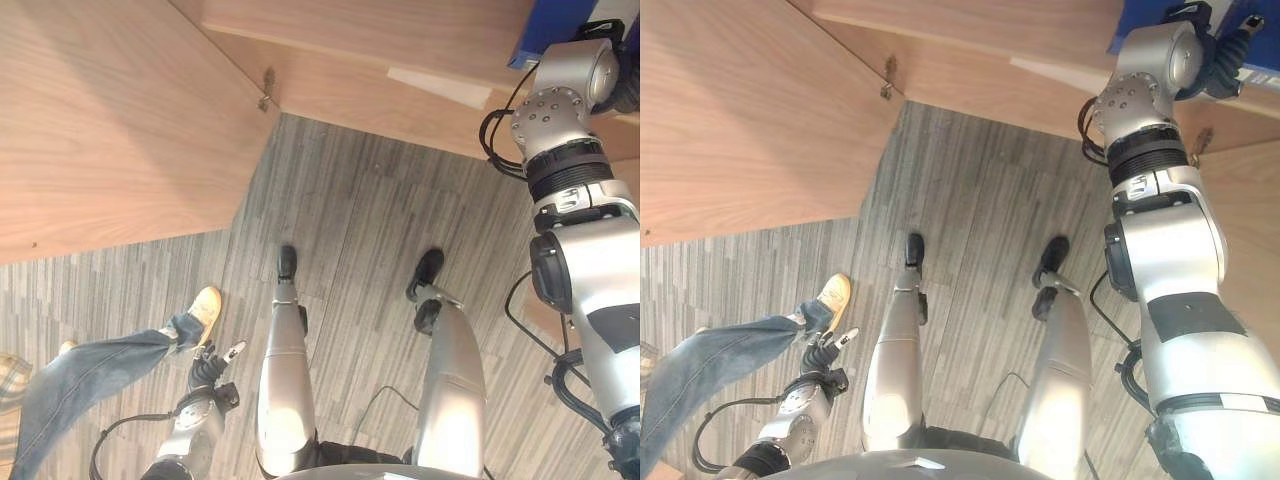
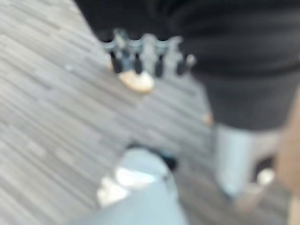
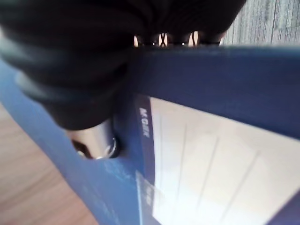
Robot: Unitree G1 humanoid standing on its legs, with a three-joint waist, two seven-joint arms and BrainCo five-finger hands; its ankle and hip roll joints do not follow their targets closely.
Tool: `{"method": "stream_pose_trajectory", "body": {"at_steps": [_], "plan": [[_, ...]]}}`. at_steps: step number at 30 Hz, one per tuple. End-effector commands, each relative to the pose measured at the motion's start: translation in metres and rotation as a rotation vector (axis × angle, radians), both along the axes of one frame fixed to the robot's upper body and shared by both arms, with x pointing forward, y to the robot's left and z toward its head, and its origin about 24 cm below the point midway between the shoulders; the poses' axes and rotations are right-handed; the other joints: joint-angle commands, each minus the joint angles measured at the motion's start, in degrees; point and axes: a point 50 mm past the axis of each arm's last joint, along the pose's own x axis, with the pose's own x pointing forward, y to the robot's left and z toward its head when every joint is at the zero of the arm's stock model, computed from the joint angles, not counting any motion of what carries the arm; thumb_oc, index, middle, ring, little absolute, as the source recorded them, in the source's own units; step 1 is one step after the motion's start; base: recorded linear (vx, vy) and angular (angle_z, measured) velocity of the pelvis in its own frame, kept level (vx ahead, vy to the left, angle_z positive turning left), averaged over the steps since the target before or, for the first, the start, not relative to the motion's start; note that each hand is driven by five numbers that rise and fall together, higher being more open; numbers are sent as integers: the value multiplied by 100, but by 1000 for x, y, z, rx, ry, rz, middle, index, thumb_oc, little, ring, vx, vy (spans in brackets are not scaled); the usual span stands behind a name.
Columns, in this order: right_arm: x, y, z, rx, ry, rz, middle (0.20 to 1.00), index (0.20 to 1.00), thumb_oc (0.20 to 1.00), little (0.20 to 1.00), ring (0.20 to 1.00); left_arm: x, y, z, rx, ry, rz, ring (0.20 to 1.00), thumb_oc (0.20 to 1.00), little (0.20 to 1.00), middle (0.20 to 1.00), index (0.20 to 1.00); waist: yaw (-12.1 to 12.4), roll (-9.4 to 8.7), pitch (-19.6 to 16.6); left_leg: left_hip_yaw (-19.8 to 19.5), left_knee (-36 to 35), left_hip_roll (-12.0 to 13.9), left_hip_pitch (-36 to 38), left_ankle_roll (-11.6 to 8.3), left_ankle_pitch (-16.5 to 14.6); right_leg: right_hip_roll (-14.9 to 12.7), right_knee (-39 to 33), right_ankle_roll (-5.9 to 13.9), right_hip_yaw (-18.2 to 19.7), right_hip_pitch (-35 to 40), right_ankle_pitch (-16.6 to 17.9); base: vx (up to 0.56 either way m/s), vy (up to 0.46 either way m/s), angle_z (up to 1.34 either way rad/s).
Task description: Put the empty folder in the office cabinet
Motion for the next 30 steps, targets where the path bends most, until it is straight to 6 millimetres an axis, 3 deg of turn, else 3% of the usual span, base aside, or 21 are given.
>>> {"method": "stream_pose_trajectory", "body": {"at_steps": [1,10,18,21,30], "plan": [[-16,-26,13,31,-104,-110,200,200,200,200,200,-17,16,-8,6,82,66,1000,1000,1000,1000,1000,126,-12,-213,-226,685,281,-84,74,-248,-209,-328,564,775,108,298,49,-20,-1],[-18,-30,2,79,-97,-138,200,200,200,200,200,-4,11,-8,-24,93,138,1000,1000,1000,1000,1000,-21,30,-213,-272,1094,161,-446,166,-415,-89,181,449,946,-191,17,37,-8,0],[-17,-28,7,-160,-110,-125,200,200,200,200,200,3,2,-8,-56,94,139,1000,1000,1000,1000,1000,-105,47,-213,-275,1237,91,-614,175,-342,-15,364,369,962,-306,-93,-2,6,0],[-7,-9,9,-312,-92,-8,200,200,200,200,200,7,3,-8,-46,98,128,1000,1000,1000,1000,1000,-140,44,-213,-210,1280,67,-603,195,-372,1,234,362,961,-260,-45,-13,37,-1],[3,18,11,-409,-107,132,200,200,200,200,200,17,3,-5,-42,103,132,1000,1000,1000,1000,1000,-140,-22,-213,-137,1508,27,-701,243,-501,-7,9,403,913,-99,76,-19,29,-6]]}}
